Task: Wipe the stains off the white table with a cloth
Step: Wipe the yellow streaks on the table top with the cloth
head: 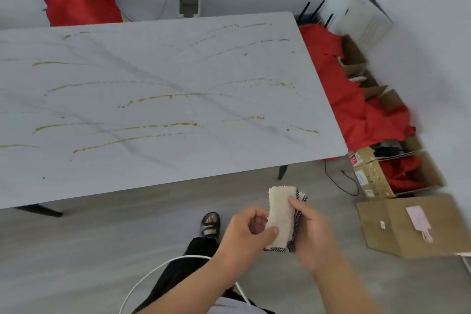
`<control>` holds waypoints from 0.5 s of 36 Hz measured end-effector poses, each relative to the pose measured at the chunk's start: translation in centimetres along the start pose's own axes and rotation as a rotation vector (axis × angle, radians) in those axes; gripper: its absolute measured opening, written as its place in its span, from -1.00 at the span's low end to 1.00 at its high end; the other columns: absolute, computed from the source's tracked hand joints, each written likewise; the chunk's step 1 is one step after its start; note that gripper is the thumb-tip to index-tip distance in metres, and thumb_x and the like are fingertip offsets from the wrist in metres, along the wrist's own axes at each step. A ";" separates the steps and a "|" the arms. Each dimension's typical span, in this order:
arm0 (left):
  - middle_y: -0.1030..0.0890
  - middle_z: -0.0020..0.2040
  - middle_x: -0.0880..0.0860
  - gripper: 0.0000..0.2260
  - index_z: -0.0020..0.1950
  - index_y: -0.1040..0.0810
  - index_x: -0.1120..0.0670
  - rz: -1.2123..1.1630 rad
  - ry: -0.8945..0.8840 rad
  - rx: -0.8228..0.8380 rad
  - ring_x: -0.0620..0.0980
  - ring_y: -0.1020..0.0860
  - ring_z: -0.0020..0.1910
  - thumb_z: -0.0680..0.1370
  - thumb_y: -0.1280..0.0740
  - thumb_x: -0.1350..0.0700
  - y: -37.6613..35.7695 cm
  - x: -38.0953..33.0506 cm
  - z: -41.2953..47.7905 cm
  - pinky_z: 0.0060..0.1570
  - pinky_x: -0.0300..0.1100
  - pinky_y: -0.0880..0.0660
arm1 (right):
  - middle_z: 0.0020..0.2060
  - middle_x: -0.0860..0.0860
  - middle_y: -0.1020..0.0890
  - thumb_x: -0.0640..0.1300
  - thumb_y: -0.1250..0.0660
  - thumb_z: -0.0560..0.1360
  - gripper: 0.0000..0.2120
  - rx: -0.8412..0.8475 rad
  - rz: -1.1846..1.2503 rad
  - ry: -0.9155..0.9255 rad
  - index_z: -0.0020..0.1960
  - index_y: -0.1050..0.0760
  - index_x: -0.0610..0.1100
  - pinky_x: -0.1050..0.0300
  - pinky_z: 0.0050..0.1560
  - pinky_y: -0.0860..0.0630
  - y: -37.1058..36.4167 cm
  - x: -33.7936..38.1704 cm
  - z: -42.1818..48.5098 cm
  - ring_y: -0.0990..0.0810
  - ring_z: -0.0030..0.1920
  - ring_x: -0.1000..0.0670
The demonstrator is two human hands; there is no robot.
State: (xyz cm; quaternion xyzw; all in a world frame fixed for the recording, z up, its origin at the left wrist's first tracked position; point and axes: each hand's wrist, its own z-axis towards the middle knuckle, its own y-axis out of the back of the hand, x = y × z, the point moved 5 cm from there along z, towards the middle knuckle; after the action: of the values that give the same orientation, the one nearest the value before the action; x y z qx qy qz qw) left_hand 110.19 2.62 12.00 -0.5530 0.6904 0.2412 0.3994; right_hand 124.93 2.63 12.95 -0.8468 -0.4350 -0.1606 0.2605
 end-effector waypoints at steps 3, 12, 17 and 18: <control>-0.54 -0.24 0.04 -0.77 -0.01 -0.62 0.15 0.011 0.007 -0.035 -0.04 -0.43 -0.25 0.46 -0.51 0.04 -1.8 -0.7 3.1 -0.18 -0.14 -0.43 | 0.04 -0.28 -0.66 -0.08 -0.29 0.54 -0.63 -0.005 -0.008 -0.018 0.21 -0.61 -0.30 -0.18 0.11 -0.52 0.7 2.3 1.7 -0.64 0.03 -0.26; -0.45 -0.33 -0.08 -0.81 -0.09 -0.59 0.14 -0.053 -0.022 -0.051 -0.11 -0.36 -0.33 0.47 -0.58 0.12 -4.2 -4.6 15.9 -0.26 -0.29 -0.38 | 0.18 -0.36 -0.61 -0.06 -0.30 0.54 -0.56 0.029 -0.087 -0.115 0.29 -0.53 -0.34 -0.29 0.36 -0.43 1.0 12.2 10.6 -0.61 0.21 -0.31; -0.53 -0.30 -0.15 -0.83 -0.04 -0.62 0.09 0.009 -0.044 0.018 -0.14 -0.44 -0.31 0.52 -0.54 0.05 -7.7 -9.2 22.3 -0.21 -0.26 -0.42 | 0.18 -0.36 -0.61 -0.06 -0.37 0.47 -0.55 -0.049 -0.161 -0.106 0.28 -0.55 -0.28 -0.37 0.33 -0.43 2.5 20.1 14.5 -0.60 0.21 -0.36; -0.55 -0.30 -0.17 -0.84 -0.03 -0.63 0.08 0.043 -0.043 0.006 -0.16 -0.47 -0.30 0.53 -0.53 0.04 -8.5 -10.2 23.4 -0.20 -0.28 -0.43 | 0.18 -0.35 -0.61 -0.06 -0.38 0.46 -0.55 -0.070 -0.179 -0.101 0.28 -0.56 -0.27 -0.38 0.31 -0.44 2.8 21.9 14.9 -0.61 0.19 -0.36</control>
State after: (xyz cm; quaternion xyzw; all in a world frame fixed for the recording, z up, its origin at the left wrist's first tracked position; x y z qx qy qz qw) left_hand 125.74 24.25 8.02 -0.5316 0.6938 0.2596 0.4106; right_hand 140.38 24.28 10.90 -0.8202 -0.5156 -0.1555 0.1931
